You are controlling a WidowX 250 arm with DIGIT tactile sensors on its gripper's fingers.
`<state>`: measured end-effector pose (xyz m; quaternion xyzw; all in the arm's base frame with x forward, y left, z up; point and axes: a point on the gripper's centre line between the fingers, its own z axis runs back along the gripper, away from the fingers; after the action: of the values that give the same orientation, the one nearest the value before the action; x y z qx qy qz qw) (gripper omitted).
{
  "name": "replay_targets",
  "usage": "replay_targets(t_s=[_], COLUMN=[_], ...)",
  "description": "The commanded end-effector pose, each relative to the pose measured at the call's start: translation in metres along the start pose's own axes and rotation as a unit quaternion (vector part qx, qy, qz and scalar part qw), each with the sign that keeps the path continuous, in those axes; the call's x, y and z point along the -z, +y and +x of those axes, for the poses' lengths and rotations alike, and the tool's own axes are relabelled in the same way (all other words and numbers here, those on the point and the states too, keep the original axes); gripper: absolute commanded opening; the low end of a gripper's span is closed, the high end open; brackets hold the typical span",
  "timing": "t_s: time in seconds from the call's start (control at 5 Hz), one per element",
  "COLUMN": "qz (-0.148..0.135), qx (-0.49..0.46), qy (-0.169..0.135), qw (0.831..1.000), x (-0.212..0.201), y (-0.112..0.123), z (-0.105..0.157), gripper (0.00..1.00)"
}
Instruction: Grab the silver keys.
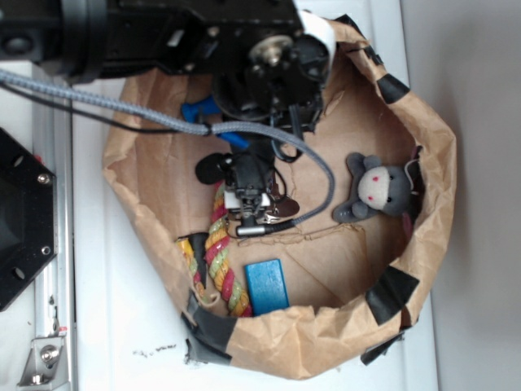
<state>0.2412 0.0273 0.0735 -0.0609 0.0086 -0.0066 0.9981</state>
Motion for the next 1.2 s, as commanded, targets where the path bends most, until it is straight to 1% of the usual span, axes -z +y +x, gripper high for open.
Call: replay_targets(t_s=[0.0,0.2,0.4,0.6,0.8,1.0], qz=[-0.002,-0.005,-0.044,-0.077,-0.087,-0.082], qx=[0.002,-0.001,0.012,0.013,0.013,0.012], qy=[-0.014,-0.017,-0.004,-0.004,-0.017,-0.023], qw=[1.000,1.000,0.999,0.997,0.996,0.996], x=[-0.001,-0.002,-0.002,-0.011,-0.007,0.002], y=[0.002,0.000,-0.012,-0.023,-0.029,-0.029], z=[0.004,0.006,0.005,0.005,0.007,0.010], gripper=[1.00,1.00,1.00,1.00,1.00,1.00])
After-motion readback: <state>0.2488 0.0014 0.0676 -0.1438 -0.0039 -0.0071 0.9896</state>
